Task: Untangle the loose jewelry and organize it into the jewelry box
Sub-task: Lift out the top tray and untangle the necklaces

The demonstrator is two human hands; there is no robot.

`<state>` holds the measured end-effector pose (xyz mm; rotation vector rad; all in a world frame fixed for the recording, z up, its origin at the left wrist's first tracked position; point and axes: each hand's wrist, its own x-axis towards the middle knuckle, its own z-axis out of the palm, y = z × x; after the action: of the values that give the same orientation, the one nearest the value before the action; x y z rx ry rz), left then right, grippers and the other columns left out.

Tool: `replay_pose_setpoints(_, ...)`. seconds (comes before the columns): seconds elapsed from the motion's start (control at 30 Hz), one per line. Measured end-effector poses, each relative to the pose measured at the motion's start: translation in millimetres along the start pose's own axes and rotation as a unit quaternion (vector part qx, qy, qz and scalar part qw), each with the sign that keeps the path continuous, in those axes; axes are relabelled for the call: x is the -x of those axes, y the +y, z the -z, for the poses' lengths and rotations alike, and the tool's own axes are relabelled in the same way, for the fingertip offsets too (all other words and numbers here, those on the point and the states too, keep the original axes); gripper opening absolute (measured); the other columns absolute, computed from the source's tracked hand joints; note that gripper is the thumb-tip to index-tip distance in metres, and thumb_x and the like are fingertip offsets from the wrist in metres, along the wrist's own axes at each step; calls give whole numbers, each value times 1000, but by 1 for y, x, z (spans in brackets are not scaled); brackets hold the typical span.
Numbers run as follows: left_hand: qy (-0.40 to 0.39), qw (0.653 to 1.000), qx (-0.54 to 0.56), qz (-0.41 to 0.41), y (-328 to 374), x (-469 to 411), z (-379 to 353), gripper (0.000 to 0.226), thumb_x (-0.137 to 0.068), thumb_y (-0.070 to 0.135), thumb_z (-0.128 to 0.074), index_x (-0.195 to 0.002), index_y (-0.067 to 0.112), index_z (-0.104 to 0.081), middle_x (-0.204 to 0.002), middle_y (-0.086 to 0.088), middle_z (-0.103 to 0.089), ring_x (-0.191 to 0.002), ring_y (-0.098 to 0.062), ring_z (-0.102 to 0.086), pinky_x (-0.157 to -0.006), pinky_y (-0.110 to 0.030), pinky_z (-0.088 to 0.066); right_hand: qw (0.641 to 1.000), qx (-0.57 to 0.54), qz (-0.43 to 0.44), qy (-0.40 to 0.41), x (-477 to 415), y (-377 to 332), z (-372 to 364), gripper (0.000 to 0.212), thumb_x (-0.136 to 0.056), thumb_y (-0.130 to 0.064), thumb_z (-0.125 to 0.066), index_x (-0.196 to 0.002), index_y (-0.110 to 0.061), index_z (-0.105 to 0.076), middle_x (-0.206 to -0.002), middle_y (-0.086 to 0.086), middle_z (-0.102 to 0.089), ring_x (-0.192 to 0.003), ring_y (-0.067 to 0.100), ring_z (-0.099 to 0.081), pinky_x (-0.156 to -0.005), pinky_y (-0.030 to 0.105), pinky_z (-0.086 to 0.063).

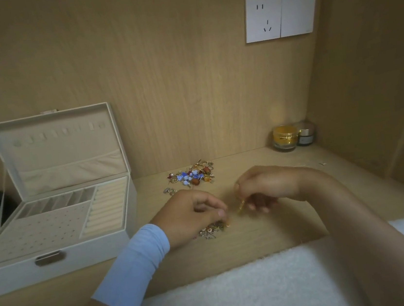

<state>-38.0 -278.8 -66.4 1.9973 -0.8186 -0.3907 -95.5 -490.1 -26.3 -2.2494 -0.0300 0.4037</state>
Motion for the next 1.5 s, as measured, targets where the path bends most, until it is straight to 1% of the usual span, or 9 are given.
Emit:
replay_pose_setpoints(0.1,33,990,-136,-34,-7,-3,3,17,-87,21,-70,-89,37,-73,-86,17,-70,-77,7,-60,-72,-19,-48,992,98,-76,-36,3,3,2,17,-82,-23,-60,-68,-14,-59,-57,4,-52,-52,18,-44,-48,24,-33)
replay_pose_setpoints(0.27,13,955,-284,-84,-17,-6,6,14,-81,42,-73,-95,42,-74,-100,23,-59,-103,-1,-44,-96,-22,-36,979,176,-96,-22,-2,5,0,11,-76,-30,-75,-69,-25,-68,-67,-4,-58,-64,16,-50,-57,26,-39)
replay_pose_setpoints(0.4,25,950,-297,-95,-15,-7,5,8,-82,36,-73,-88,39,-76,-97,21,-59,-100,-2,-43,-94,-24,-40,989,126,-1,77,-14,3,-12,5,-82,-28,-74,-77,-30,-75,-72,-13,-70,-68,0,-60,-70,20,-49)
replay_pose_setpoints(0.53,24,939,-330,-91,-15,-6,9,14,-82,30,-69,-89,40,-75,-98,21,-61,-99,-2,-45,-96,-28,-41,984,165,32,64,-24,1,-23,5,-78,-25,-80,-82,-25,-79,-72,-11,-73,-62,-7,-59,-67,16,-49)
replay_pose_setpoints(0.8,28,941,-324,-92,-8,-6,-4,17,-76,53,-71,-88,41,-72,-96,19,-60,-96,-3,-49,-90,-28,-42,974,217,34,57,-27,1,-24,15,-90,-27,-66,-76,-27,-70,-76,-5,-70,-68,6,-58,-68,27,-49)
replay_pose_setpoints(0.97,21,961,-271,-53,-10,-4,1,9,-78,39,-73,-72,35,-68,-89,17,-64,-89,0,-56,-86,-26,-48,994,77,25,79,-21,3,-18,21,-100,-23,-55,-80,-24,-63,-69,-7,-63,-62,4,-55,-62,18,-42)
replay_pose_setpoints(1.17,27,966,-258,-11,-15,-3,8,12,-82,27,-65,-88,38,-64,-81,23,-65,-72,6,-57,-73,-14,-43,986,-133,50,91,-23,1,-21,19,-103,-20,-51,-88,-15,-61,-92,14,-71,-71,16,-61,-65,24,-46)
replay_pose_setpoints(1.33,56,963,-261,-29,-12,-6,-1,18,-81,49,-66,-94,42,-56,-86,18,-62,-81,0,-53,-75,-23,-43,965,-242,79,67,-21,-3,-20,14,-104,-15,-48,-93,-10,-56,-84,9,-70,-73,21,-67,-72,31,-51)
replay_pose_setpoints(1.5,96,987,-125,-25,-11,-13,-6,8,-84,36,-70,-81,29,-72,-93,4,-65,-82,-11,-57,-79,-28,-47,951,-275,116,86,-19,-8,-17,16,-103,-20,-50,-92,-11,-56,-88,10,-67,-49,19,-48,-59,34,-48)
